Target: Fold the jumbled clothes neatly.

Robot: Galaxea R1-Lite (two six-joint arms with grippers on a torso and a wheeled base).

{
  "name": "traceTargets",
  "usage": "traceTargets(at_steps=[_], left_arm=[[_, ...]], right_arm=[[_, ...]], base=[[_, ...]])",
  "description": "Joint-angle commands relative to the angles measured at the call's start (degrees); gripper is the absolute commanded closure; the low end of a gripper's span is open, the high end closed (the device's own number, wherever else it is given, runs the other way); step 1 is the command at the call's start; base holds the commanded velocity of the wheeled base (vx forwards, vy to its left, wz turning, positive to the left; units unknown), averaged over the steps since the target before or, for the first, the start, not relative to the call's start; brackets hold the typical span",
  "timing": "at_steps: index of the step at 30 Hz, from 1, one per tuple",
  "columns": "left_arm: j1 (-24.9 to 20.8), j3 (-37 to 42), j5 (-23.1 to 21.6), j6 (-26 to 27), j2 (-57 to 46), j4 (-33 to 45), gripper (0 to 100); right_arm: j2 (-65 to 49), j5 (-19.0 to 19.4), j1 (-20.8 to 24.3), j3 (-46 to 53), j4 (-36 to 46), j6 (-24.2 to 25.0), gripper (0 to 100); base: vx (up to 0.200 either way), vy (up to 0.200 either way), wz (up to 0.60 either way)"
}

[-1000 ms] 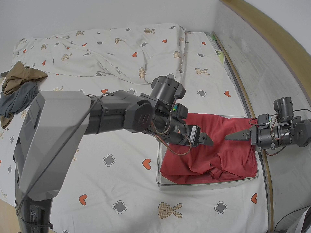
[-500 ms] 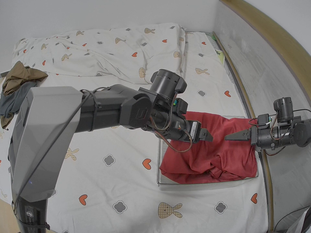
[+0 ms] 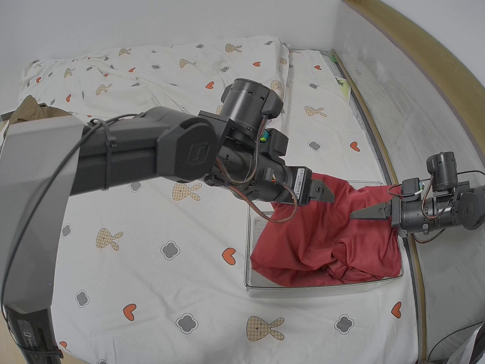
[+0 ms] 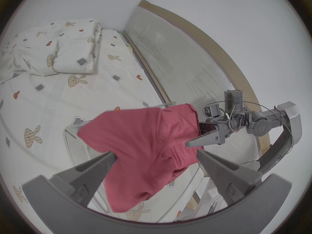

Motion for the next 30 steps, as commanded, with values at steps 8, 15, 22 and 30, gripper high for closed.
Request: traceTargets(at_steps=[8, 15, 22, 30], left_arm=[[-0.1, 0.1, 1.5, -0.1, -3.9, 0.5, 0], [-0.8, 0.0, -0.3, -0.2, 1.2, 0.1, 0], [-0.6, -0.1, -4.1, -0.3, 1.9, 0.0, 0], [-0.6, -0.2, -4.8, -0.2, 4.1, -0.1, 0]], right_arm=[[0.1, 0.0, 0.0, 0.0, -0.1, 0.0, 0], [-0.2, -0.1, -0.1, 0.0, -0.1, 0.0, 0], [-1.2, -1.1, -0.8, 0.1, 0.0, 0.0, 0], [-6.6, -7.7, 0.9, 2.5, 0.2, 0.1, 0]], base=[[0.0, 0.0, 0.0], [0.0, 0.0, 0.0], [0.0, 0.0, 0.0], [0.0, 0.0, 0.0]])
